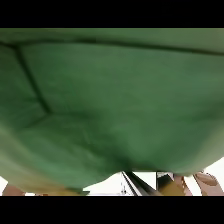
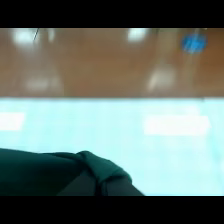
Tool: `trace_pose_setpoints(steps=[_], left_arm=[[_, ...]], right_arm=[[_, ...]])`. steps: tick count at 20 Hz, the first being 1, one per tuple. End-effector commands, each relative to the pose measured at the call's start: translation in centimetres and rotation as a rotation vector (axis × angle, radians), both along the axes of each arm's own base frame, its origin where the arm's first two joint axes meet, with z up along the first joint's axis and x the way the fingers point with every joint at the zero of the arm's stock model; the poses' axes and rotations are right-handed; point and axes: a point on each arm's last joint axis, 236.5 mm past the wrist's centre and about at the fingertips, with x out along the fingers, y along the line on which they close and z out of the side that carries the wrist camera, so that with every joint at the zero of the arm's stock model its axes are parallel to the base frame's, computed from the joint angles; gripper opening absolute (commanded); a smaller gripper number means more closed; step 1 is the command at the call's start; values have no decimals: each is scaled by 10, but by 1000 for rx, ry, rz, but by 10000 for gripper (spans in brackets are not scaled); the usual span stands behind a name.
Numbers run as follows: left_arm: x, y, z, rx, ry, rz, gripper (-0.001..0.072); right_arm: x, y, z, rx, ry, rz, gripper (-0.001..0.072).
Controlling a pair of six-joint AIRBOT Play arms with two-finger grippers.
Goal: Fold the shirts.
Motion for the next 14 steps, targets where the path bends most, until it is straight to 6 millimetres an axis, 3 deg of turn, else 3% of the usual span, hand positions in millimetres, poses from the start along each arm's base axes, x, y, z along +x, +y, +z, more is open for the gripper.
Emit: trace_pose_setpoints(steps=[1,5,10,14], left_arm=[[68,14,-81,-22,222,74,16],[160,3,-180,-84,445,68,17],[269,-7,-285,-172,571,80,17],[346,-1,-348,-265,580,151,17]], right_arm=[[41,5,-62,75,162,67,23],[111,4,-143,185,341,132,23],[221,4,-250,240,504,174,23],[310,-8,-325,344,512,96,23]])
